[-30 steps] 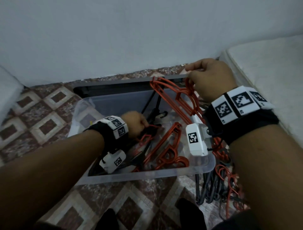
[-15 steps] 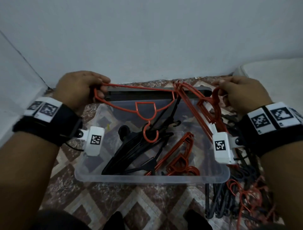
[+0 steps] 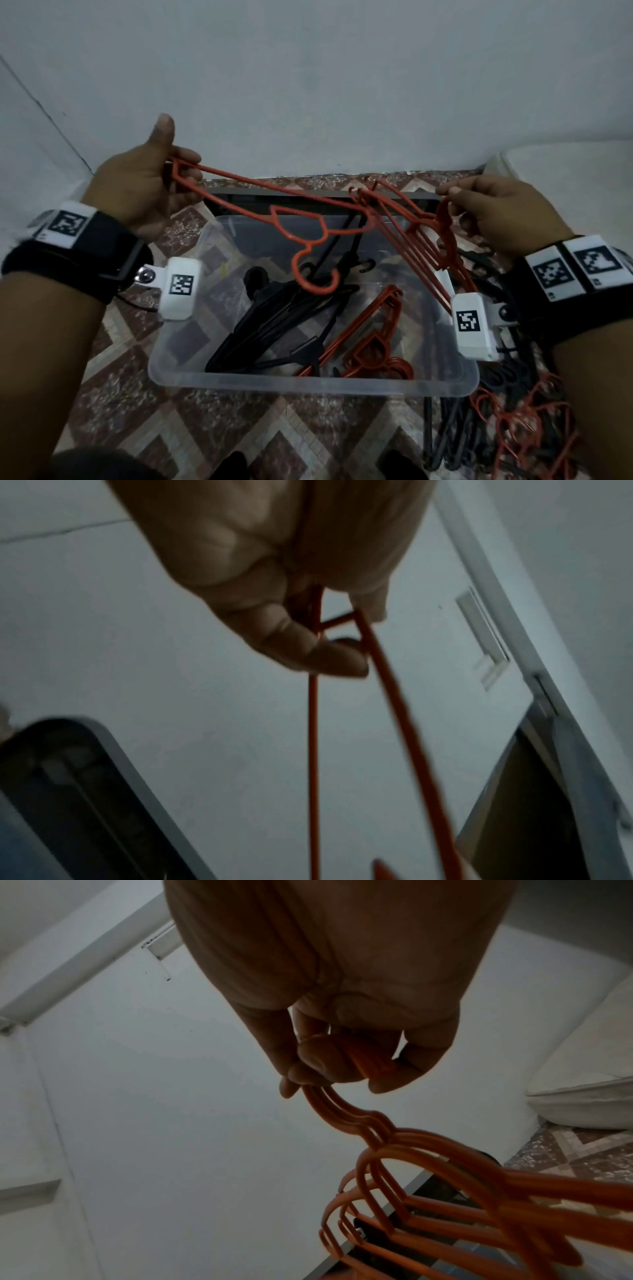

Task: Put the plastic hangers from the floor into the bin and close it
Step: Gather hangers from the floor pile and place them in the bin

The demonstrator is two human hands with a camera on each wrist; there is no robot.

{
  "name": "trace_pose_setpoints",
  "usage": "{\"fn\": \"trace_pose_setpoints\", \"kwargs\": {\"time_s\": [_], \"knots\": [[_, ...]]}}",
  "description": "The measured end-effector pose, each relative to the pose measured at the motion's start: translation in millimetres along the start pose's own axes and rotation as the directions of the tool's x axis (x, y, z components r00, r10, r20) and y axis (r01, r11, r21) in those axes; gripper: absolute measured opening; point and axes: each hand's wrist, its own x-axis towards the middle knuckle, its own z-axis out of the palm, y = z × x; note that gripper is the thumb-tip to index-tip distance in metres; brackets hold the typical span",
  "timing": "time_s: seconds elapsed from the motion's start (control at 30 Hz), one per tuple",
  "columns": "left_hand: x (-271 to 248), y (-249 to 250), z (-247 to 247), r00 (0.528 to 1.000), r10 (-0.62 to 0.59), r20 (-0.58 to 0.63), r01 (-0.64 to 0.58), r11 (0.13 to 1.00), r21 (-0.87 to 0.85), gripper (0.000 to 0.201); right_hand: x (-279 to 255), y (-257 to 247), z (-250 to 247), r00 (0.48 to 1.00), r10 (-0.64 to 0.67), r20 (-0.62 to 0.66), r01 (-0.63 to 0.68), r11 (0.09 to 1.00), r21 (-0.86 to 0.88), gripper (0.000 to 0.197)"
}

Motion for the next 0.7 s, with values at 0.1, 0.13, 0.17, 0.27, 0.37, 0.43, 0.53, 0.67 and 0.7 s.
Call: {"fn": "trace_pose_setpoints", "kwargs": {"time_s": [0.1,0.13,0.17,0.27,0.37,0.43,0.53,0.67,0.7], "knots": [[3,-1,0,0.959,0.138,-0.249,-0.081,0.971,0.226,0.082,-2,-2,5,0.999,-0.04,0.033,0.042,0.998,-0.043,0.019],[4,-3,0,0.939,0.165,-0.303,-0.063,0.945,0.32,0.089,-2,-2,6,0.998,-0.052,0.041,0.053,0.998,-0.043,0.02],[6,-6,-2,0.924,0.174,-0.342,-0.025,0.917,0.399,0.095,-3,-3,7,0.997,-0.063,0.054,0.065,0.997,-0.032,0.021],[9,-21,-2,0.925,0.058,-0.375,0.128,0.882,0.453,0.107,-2,-5,11,0.989,-0.091,0.116,0.096,0.995,-0.03,0.025],[10,-46,10,0.938,-0.186,-0.293,0.278,0.908,0.315,0.098,-3,-8,14,0.971,-0.109,0.215,0.121,0.992,-0.045,0.026],[10,-66,21,0.921,-0.323,-0.218,0.375,0.887,0.269,0.092,-7,-13,16,0.954,-0.111,0.278,0.12,0.993,-0.016,0.024],[10,-92,34,0.875,-0.461,-0.146,0.483,0.827,0.287,0.09,-16,-24,22,0.922,-0.097,0.375,0.09,0.995,0.037,0.033],[11,-114,45,0.823,-0.552,-0.136,0.561,0.751,0.349,0.086,-31,-37,29,0.874,-0.109,0.473,0.102,0.994,0.04,0.054],[11,-119,47,0.818,-0.557,-0.14,0.566,0.74,0.364,0.085,-33,-38,32,0.861,-0.117,0.495,0.125,0.992,0.017,0.052]]}}
